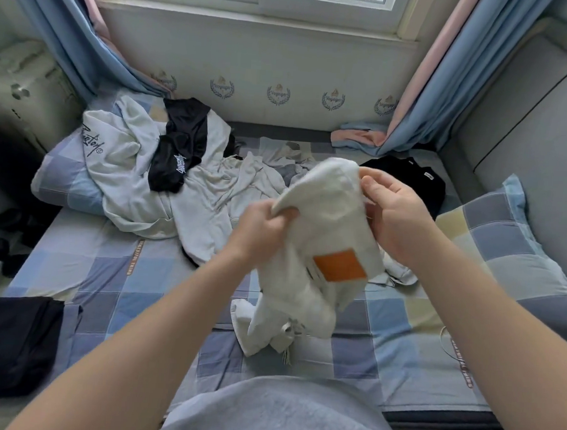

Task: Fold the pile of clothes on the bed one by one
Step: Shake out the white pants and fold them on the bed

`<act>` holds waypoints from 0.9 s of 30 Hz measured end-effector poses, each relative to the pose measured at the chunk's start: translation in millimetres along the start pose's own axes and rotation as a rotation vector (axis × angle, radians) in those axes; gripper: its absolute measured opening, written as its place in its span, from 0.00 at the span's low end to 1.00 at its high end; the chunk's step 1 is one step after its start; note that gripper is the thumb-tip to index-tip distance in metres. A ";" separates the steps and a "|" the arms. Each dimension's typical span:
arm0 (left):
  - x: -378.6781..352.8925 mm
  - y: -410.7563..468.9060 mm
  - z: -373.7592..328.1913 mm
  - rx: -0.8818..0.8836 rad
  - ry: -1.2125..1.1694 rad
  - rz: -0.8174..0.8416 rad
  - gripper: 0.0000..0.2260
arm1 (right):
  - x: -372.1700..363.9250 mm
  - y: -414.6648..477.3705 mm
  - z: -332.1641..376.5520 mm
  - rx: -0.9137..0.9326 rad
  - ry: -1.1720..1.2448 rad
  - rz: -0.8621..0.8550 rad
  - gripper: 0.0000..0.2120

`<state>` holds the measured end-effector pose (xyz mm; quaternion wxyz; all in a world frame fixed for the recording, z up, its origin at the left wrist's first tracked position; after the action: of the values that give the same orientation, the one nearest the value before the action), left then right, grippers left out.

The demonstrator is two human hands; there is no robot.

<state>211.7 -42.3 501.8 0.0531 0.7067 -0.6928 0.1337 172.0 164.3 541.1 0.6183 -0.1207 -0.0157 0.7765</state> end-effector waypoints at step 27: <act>-11.6 -16.9 6.2 -0.065 0.396 0.187 0.29 | -37.2 -15.0 -29.2 -0.255 0.127 -0.141 0.06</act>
<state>229.1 -32.1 494.7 0.1983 0.5972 -0.7353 0.2517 200.0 128.2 521.6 0.6506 -0.2458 -0.0834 0.7137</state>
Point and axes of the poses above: each hand's wrist, its own y-axis towards the middle knuckle, its own x-axis out of the back of the hand, z = x × y, the point moved 4 cm from there along y, towards the middle knuckle, and after that the axes turned 4 degrees about z, right-handed, at the moved point
